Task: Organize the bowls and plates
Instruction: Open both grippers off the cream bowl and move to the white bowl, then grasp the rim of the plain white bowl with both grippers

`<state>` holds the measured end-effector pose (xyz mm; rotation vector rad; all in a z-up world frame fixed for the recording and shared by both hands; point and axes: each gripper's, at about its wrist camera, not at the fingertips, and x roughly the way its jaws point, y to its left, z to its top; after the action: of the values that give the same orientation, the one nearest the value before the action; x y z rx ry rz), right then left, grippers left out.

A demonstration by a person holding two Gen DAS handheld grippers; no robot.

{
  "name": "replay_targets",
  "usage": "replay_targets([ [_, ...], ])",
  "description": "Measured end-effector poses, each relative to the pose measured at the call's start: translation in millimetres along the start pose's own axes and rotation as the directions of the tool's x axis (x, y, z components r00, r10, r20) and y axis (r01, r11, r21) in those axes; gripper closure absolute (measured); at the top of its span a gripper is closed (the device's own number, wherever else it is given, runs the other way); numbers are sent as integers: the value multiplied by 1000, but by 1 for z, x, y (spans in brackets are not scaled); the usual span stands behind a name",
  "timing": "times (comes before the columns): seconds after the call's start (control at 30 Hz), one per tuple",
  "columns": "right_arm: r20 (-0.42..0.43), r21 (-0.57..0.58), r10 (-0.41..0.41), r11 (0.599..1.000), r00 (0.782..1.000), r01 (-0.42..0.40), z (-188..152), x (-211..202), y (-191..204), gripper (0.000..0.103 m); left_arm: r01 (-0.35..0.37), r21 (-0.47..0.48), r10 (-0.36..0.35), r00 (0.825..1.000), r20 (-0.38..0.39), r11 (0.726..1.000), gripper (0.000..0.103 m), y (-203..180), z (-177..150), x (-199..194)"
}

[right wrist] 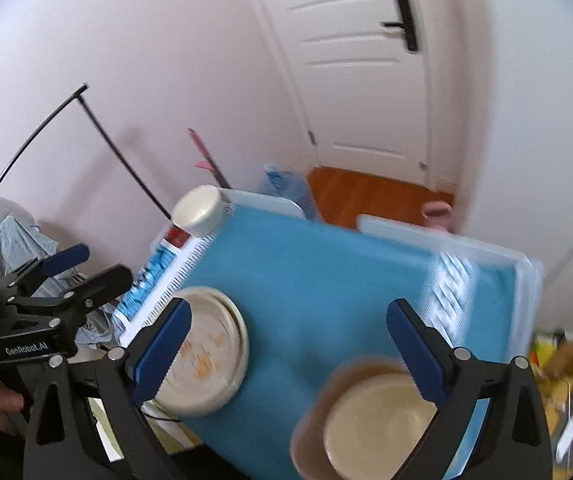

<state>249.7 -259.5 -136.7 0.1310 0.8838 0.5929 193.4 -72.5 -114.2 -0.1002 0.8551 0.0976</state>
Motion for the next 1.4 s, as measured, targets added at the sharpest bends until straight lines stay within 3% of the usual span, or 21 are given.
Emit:
replay_targets([
  [0.07,-5,-14,51,999,999,-51,24,15,12,6,2,-68,-4,1000,-17,998,0,26,13,7],
  [0.2,-64,-70,79,994,995,-84,80,59,45,6,4,-206,-16,998,-55,979,0,92,43,31],
  [0.3,-136,-100,0,995,991,-13,105,118,69,6,24,-285,-52,995,-91,958,0,131,53,62],
  [0.53,-370,-75,24,996,929,-56,116,265,90,6,76,-430,-191,954,-230,899,8,194,51,164],
  [0.73,-437,-41,37,997,899,-61,107,331,85,8,85,-470,-251,920,-302,879,32,212,44,238],
  [0.8,-459,-15,60,997,886,-75,108,346,84,16,89,-480,-264,913,-311,873,41,217,45,253],
  [0.87,-483,11,75,997,872,-80,107,361,82,31,88,-486,-266,912,-311,869,43,221,46,261],
  [0.97,-512,42,99,995,853,-91,106,376,79,42,84,-500,-266,915,-305,862,50,223,47,275],
  [1.03,-529,59,108,994,842,-90,103,386,78,43,76,-499,-260,914,-311,863,52,225,48,283],
  [1.1,-534,63,109,994,838,-89,102,392,77,47,67,-491,-250,915,-318,868,56,224,50,288],
  [1.2,-533,67,116,993,838,-95,104,396,75,62,44,-474,-226,915,-334,879,79,223,50,294],
  [1.23,-531,63,114,993,840,-95,104,398,75,71,28,-460,-206,916,-343,887,81,223,50,297],
  [1.4,-509,1,92,994,856,-106,106,400,82,87,18,-440,-192,915,-354,898,84,223,49,299],
])
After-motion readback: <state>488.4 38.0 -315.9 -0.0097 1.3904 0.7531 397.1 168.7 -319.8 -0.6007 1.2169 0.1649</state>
